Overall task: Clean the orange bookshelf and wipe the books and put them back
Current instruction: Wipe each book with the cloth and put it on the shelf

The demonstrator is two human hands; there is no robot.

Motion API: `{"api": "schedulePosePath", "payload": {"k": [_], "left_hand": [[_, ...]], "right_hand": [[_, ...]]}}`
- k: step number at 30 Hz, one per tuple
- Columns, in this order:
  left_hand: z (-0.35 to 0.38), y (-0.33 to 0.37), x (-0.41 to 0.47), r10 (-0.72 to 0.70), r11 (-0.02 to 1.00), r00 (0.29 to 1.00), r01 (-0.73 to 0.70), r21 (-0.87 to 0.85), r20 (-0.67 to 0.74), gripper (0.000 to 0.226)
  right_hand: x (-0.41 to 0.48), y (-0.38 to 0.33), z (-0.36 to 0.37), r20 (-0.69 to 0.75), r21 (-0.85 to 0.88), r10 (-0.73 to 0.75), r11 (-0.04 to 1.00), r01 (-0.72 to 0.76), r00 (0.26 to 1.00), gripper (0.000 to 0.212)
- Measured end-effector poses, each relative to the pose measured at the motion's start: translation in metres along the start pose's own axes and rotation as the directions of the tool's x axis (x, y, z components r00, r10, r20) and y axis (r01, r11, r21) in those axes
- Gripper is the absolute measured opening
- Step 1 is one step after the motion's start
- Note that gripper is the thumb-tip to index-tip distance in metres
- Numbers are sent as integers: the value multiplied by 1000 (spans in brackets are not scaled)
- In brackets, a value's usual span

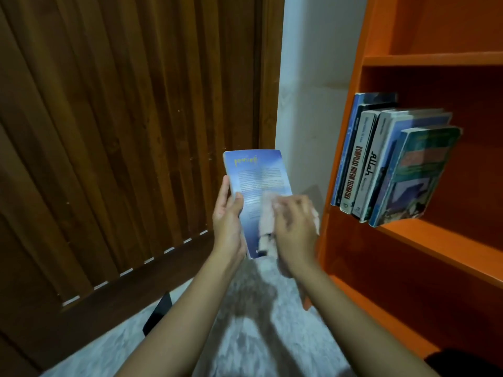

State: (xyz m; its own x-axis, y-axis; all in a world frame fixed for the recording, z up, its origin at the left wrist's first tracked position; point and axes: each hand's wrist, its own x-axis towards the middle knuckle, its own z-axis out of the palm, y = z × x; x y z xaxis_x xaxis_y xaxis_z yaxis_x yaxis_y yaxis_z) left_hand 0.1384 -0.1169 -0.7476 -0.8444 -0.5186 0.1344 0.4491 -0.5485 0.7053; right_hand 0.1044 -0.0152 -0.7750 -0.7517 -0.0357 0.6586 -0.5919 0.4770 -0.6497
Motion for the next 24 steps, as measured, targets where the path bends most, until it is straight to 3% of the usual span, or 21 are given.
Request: {"api": "schedulePosePath", "payload": {"k": [2,4,8,11,14,16,20,22,24], "left_hand": [[-4,2,6,-14,998,998,11,-59,-55,50],[-13,7,10,-19,998,998,15,-67,-66,49],[-34,20,13,-17,1000,999,18,26,-34,50],[-41,24,13,-29,999,1000,29,43,1,48],[-42,24,14,-23,998,999,21,62,27,46],[-41,25,14,-10,994,999,5,113,42,44],[-41,26,20,2,987,995,-18,158,99,47],[-43,26,25,-11,958,994,-20,285,108,50],[-44,26,33,2,792,997,-51,609,81,53]], "right_hand": [[-26,-5,9,108,-5,-265,964,267,958,23],[-35,5,12,105,-21,-372,927,376,922,26],[-14,30,8,-18,35,0,999,1,1000,30],[-6,30,2,128,364,166,909,-202,978,26],[-9,25,-7,338,545,171,766,-341,926,30],[-13,24,-10,426,576,122,728,-372,897,52],[-13,19,-13,488,644,86,636,-425,869,70],[-13,17,-11,467,663,96,620,-420,879,72],[-12,15,-9,427,671,117,623,-402,896,71]]}}
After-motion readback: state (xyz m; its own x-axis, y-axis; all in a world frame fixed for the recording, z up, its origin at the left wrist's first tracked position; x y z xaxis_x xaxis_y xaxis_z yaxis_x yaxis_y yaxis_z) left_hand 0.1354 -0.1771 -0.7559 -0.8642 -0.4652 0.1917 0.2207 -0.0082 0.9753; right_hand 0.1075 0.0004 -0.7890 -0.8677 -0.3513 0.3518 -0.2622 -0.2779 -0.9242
